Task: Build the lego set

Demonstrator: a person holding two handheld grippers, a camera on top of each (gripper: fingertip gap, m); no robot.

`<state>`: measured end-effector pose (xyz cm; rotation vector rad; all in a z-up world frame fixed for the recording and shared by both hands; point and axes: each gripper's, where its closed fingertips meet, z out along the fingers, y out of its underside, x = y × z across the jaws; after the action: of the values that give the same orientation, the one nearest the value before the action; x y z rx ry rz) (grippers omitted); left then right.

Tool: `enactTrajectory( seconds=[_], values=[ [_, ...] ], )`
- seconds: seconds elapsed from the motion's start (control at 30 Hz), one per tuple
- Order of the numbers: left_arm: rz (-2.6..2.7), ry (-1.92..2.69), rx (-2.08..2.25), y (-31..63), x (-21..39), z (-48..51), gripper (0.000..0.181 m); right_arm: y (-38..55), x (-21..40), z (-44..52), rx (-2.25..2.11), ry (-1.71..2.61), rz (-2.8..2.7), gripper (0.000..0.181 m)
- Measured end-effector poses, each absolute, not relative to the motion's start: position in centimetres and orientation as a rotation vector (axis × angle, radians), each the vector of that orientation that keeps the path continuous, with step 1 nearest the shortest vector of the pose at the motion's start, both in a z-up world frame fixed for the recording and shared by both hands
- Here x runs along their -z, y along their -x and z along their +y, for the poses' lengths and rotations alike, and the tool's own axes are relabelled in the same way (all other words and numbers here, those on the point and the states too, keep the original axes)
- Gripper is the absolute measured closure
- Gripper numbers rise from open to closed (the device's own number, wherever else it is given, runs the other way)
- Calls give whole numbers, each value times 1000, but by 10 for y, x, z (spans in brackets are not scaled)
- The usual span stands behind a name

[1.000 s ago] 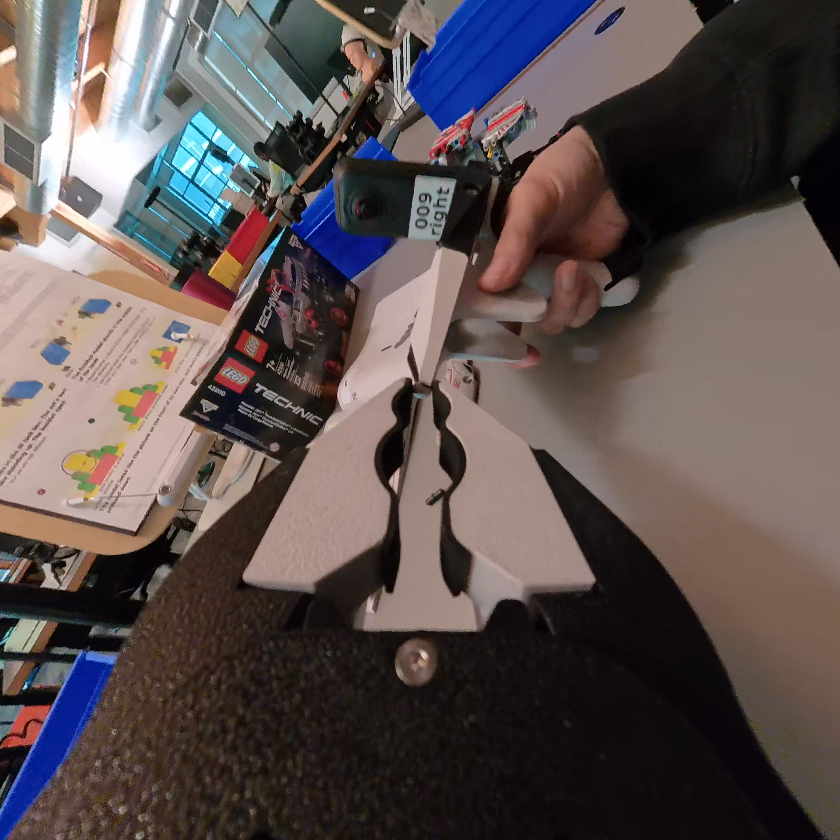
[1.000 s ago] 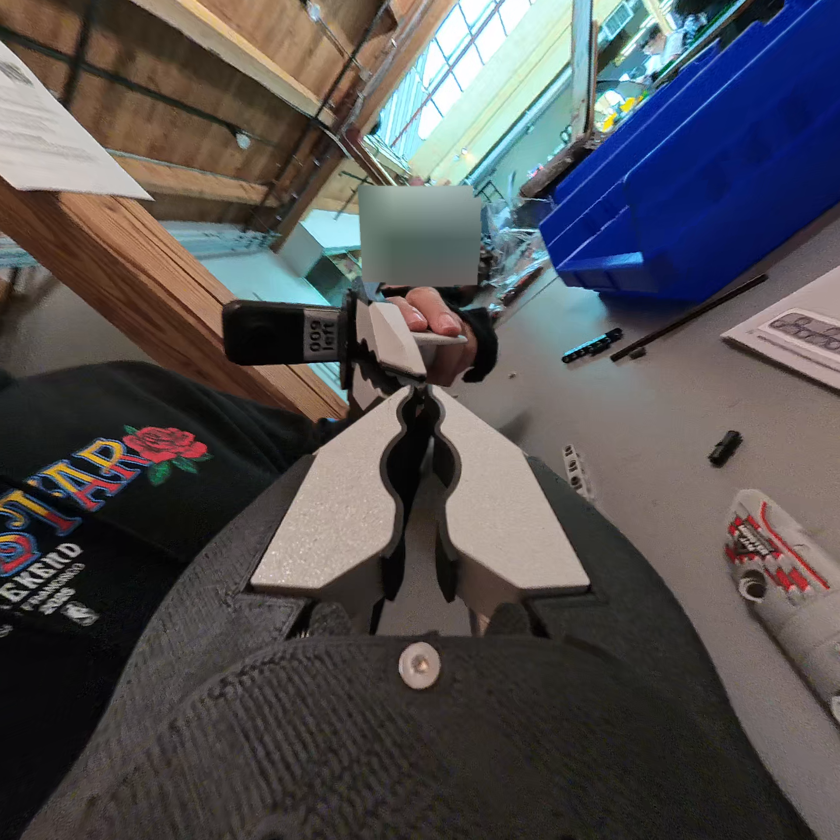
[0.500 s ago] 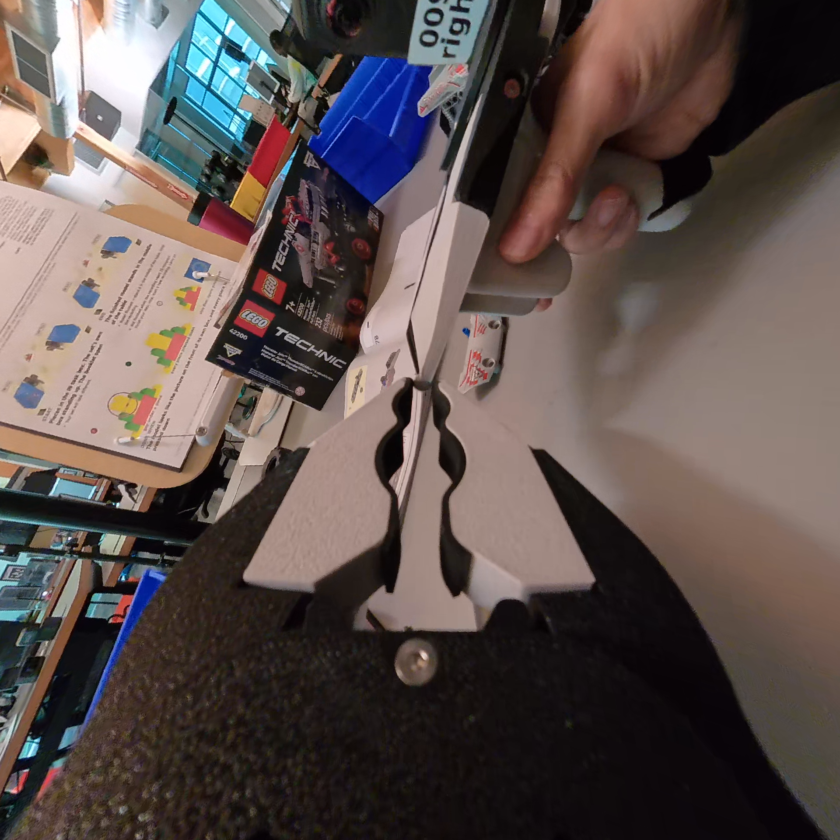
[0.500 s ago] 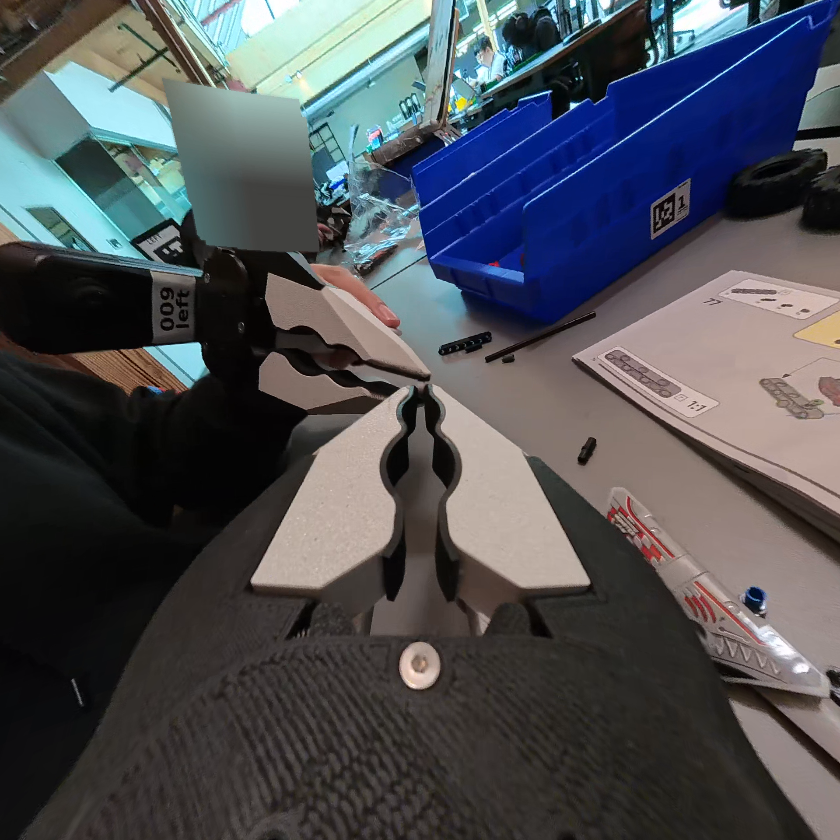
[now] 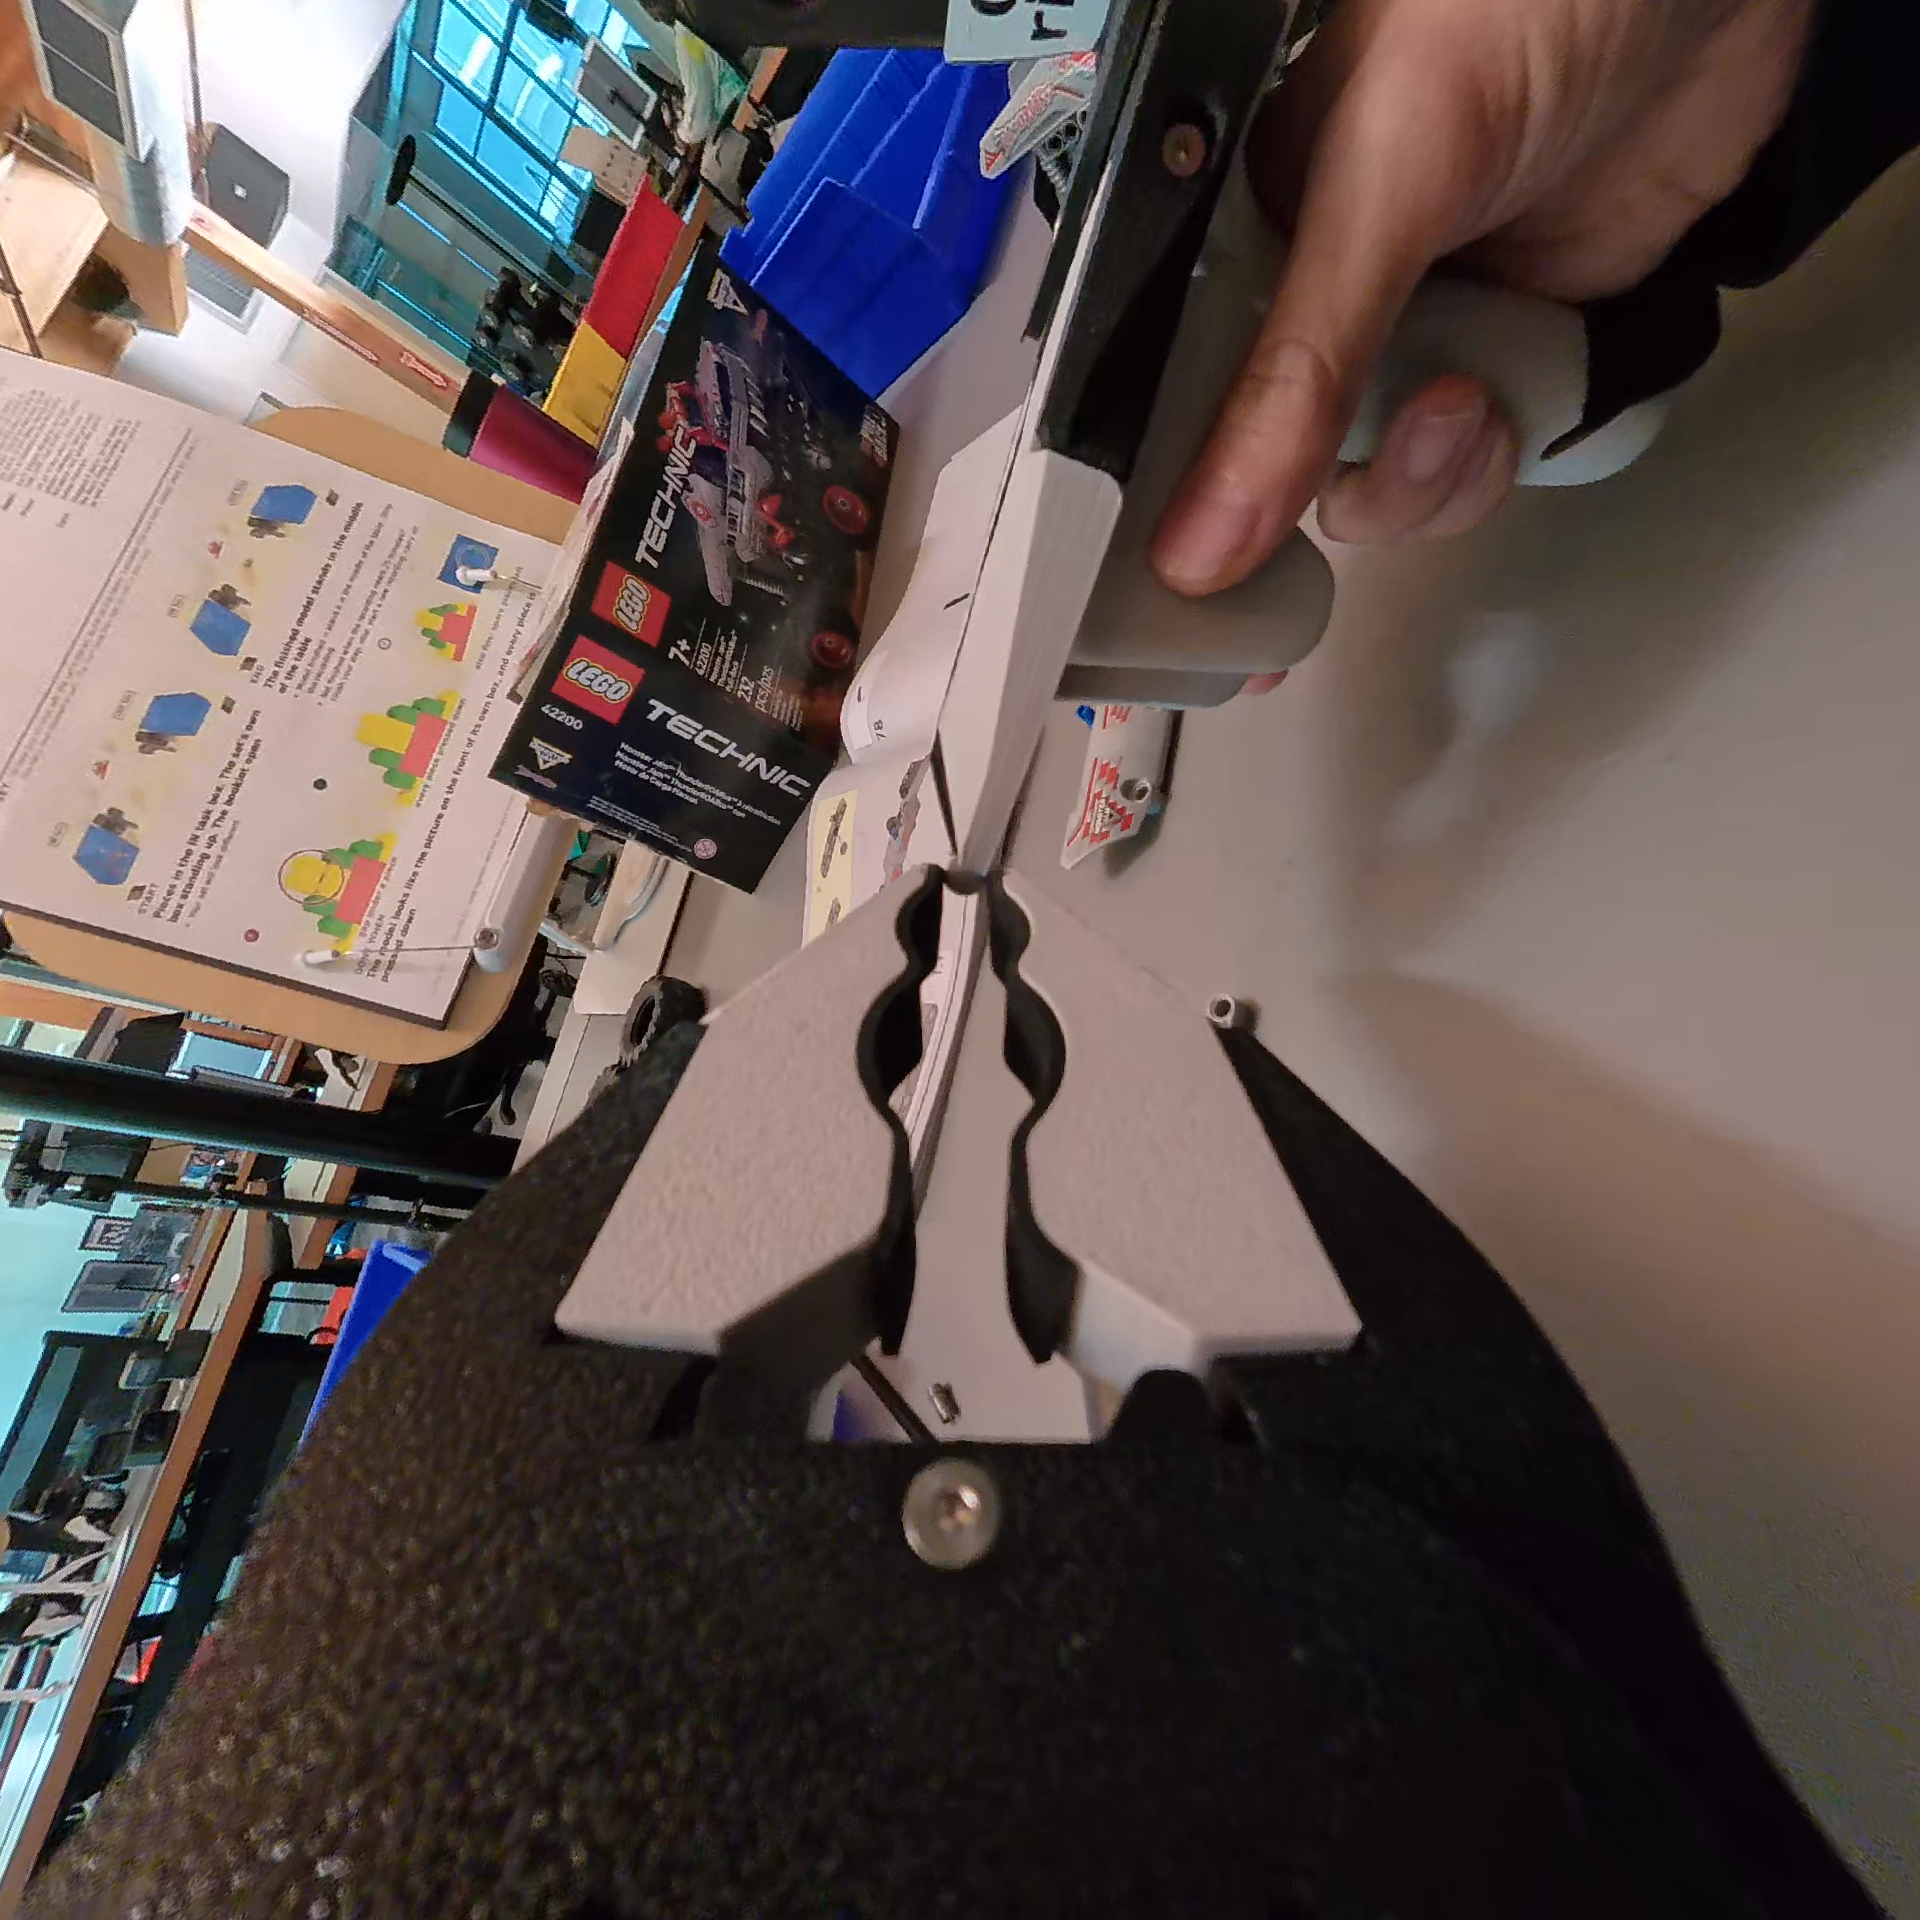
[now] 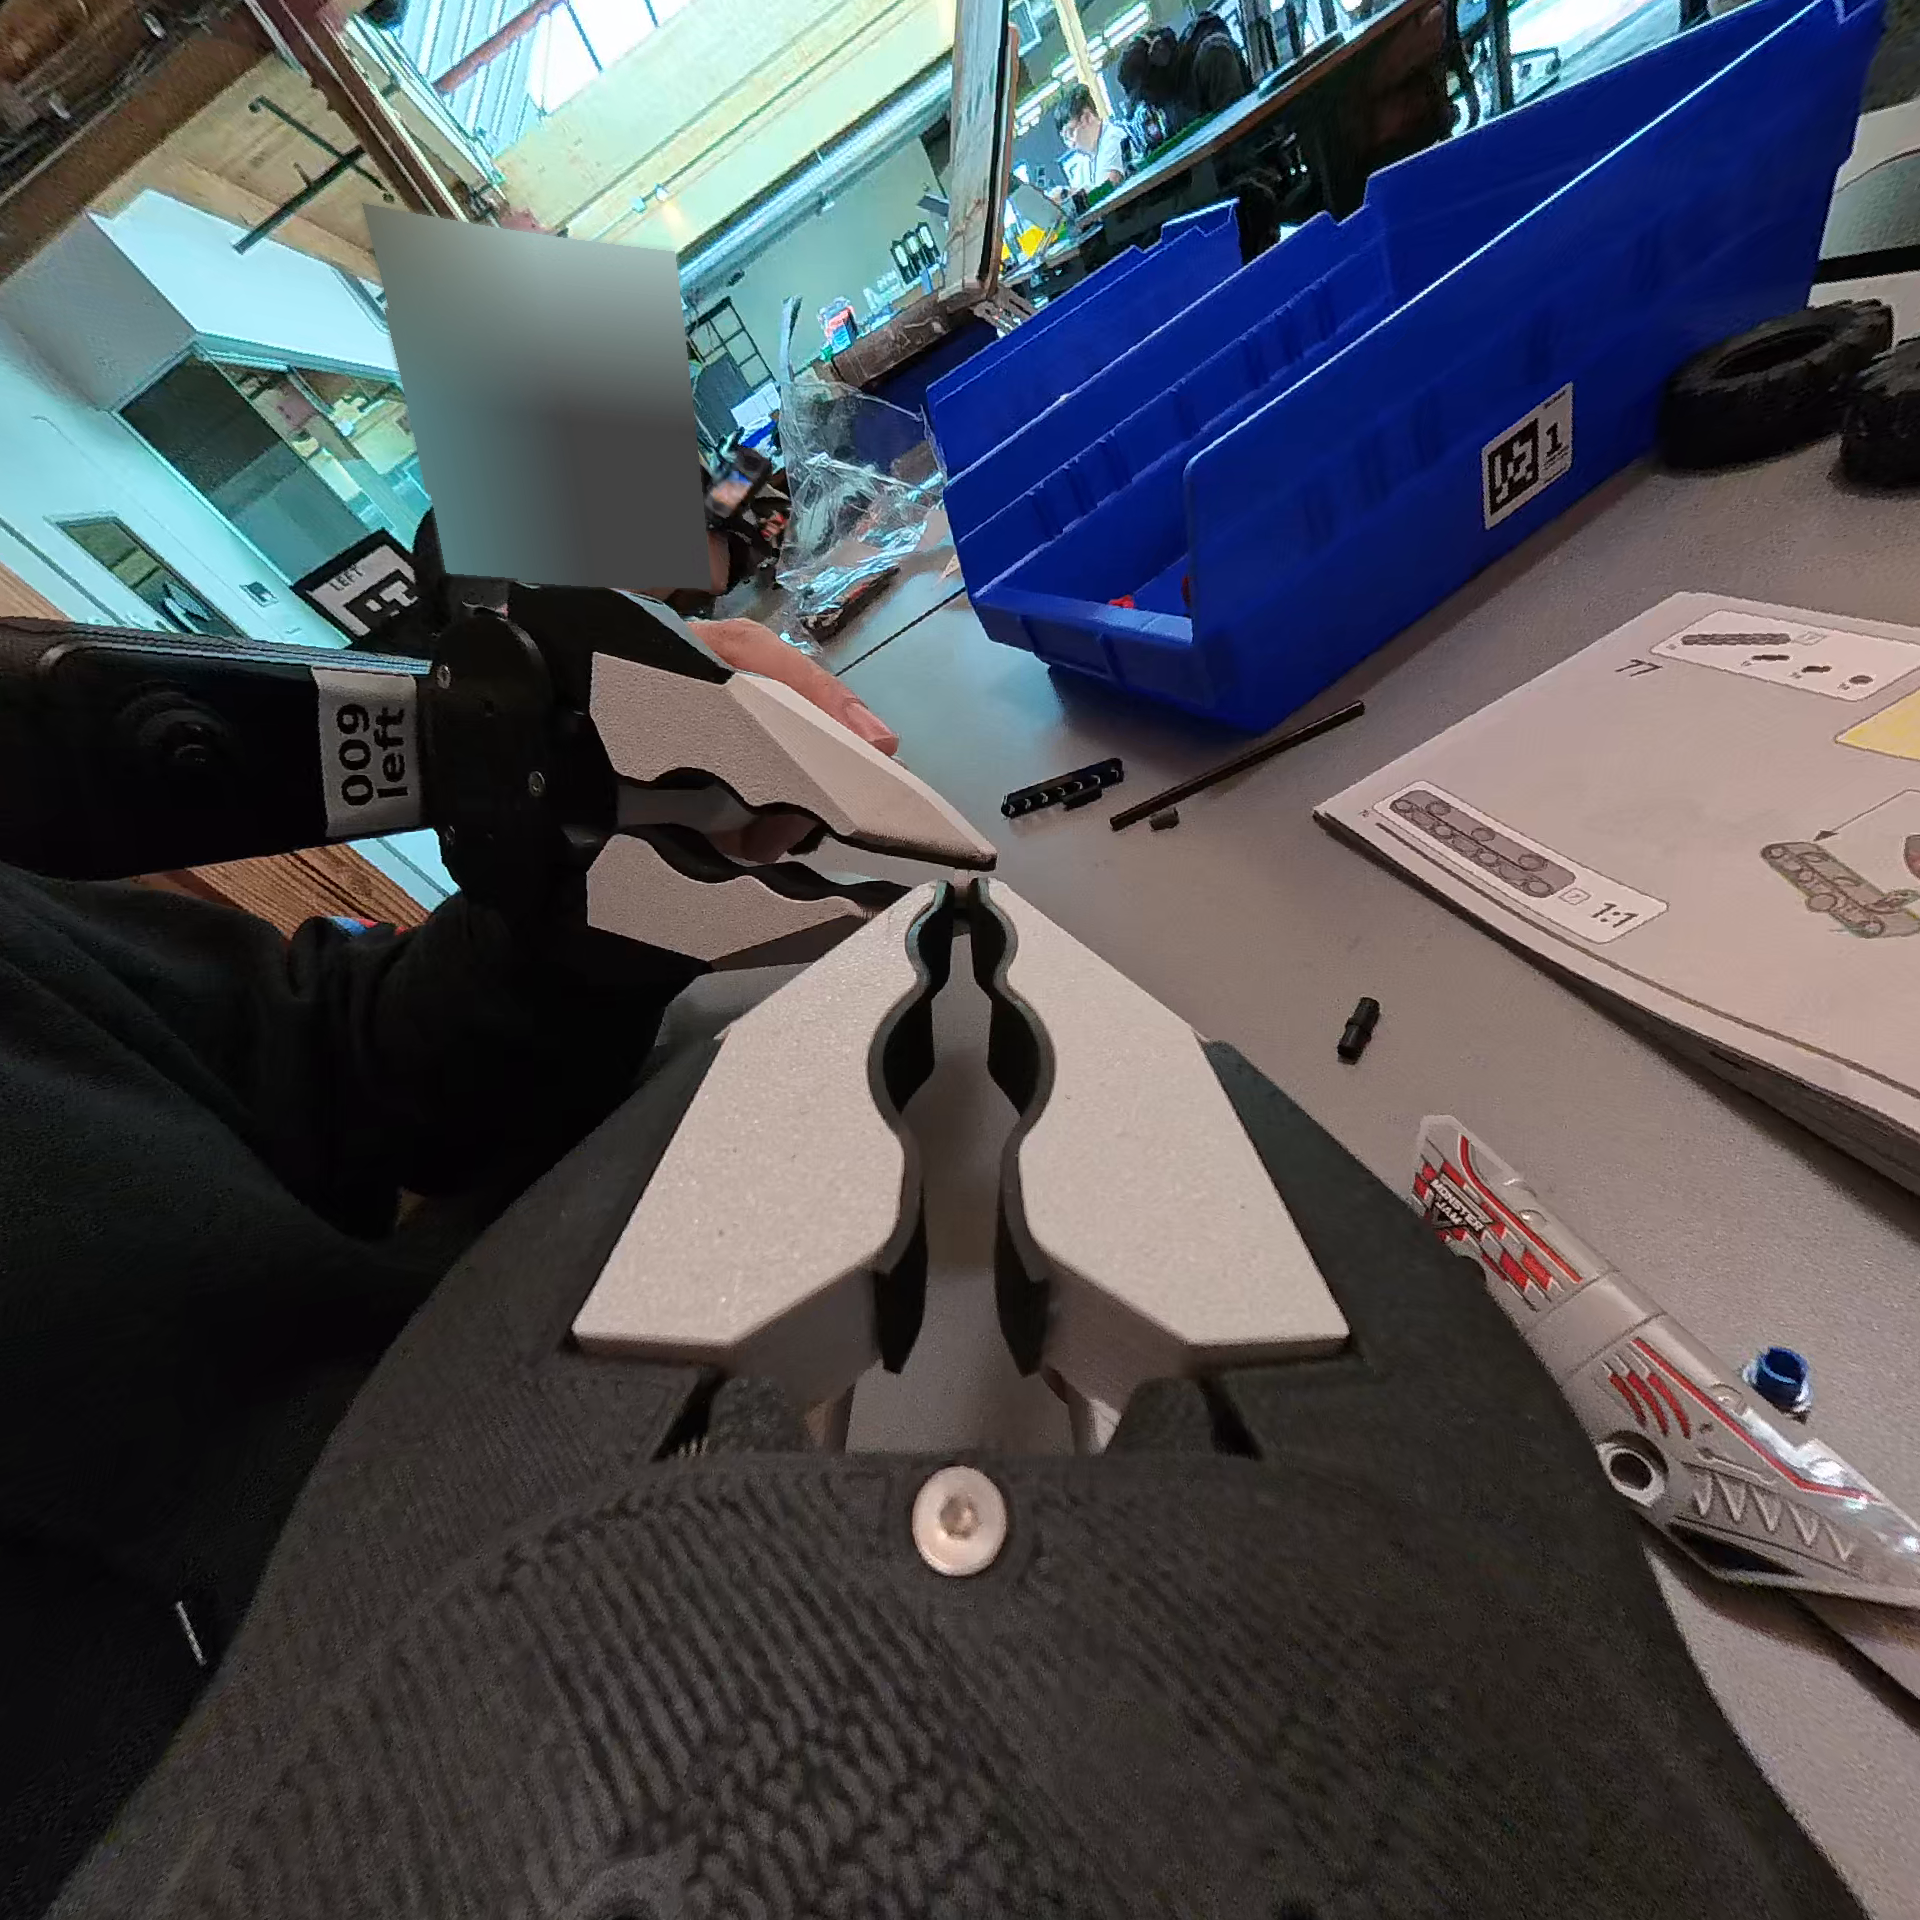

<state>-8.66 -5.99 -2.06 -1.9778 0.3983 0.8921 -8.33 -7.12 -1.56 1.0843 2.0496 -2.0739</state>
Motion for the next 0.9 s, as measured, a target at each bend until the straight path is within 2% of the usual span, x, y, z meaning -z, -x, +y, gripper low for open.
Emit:
enactTrajectory(
  seconds=[0.9],
  values=[
    [333, 1954, -792, 85, 24, -61, 176, 84, 18, -74, 2062, -1097, 1990, 180]
  ],
)
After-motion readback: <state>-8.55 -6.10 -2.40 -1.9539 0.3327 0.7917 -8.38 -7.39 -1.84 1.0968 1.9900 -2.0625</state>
